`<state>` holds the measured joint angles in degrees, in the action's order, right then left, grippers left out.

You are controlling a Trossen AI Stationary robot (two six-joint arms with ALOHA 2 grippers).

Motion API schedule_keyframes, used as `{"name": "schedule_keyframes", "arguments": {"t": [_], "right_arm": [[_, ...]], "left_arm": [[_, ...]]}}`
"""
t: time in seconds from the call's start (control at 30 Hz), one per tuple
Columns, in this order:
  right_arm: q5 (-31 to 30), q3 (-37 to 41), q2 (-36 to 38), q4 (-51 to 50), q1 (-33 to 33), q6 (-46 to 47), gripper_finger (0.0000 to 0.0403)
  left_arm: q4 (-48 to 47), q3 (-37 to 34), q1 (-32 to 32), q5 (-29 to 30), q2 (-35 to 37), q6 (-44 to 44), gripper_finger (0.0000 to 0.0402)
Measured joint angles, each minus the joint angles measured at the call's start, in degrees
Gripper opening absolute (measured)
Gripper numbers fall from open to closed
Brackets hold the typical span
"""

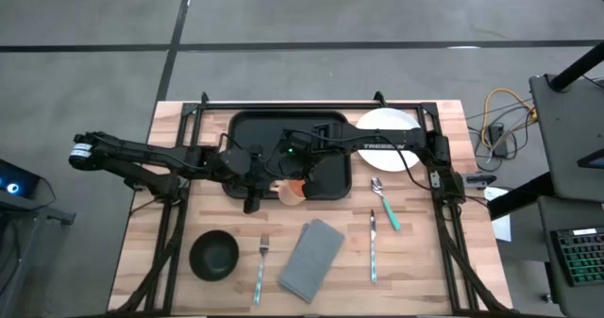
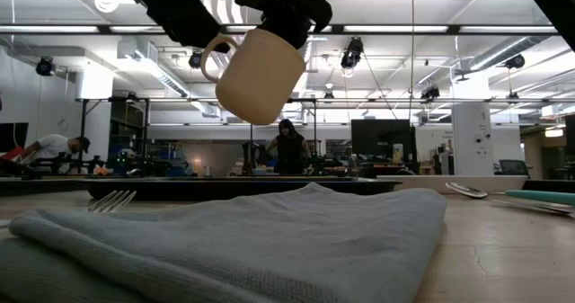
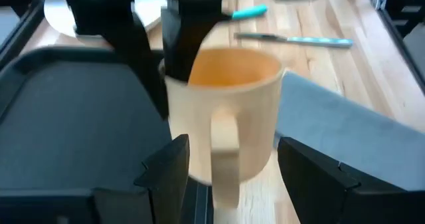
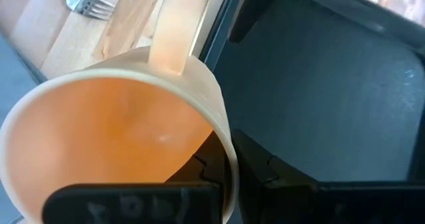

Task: Set up tray
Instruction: Put the mug on the top left of the serving tray

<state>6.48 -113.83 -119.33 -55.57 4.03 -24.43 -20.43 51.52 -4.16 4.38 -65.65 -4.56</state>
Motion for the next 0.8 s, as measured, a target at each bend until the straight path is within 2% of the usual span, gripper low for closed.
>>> {"name": "schedule_keyframes", "arguments": {"t": [0.13,0.33,0.4,0.57,0.8], "right_arm": [[0.04,0.51,0.00,0.13,0.00,-0.01,0.0008],[0.25,0.51,0.00,0.52,0.09,-0.37,0.0008],[0.53,0.51,0.00,0.44,0.09,-0.37,0.0008],[1.40,0.49,0.00,0.48,0.11,-0.24,0.0008],[1.51,0.44,0.00,1.25,0.00,0.00,0.0008]], "left_arm": [[-0.23,-0.29,0.00,-1.10,0.00,-0.60,0.0167],[0.10,-0.56,0.17,-1.49,0.00,-2.21,0.0054],[0.37,-0.54,0.15,-1.48,0.00,-2.36,0.0027],[0.72,-0.56,0.15,-1.74,0.00,-2.43,0.0029],[3.30,-1.48,0.09,-1.90,0.00,-2.19,0.0125]]}}
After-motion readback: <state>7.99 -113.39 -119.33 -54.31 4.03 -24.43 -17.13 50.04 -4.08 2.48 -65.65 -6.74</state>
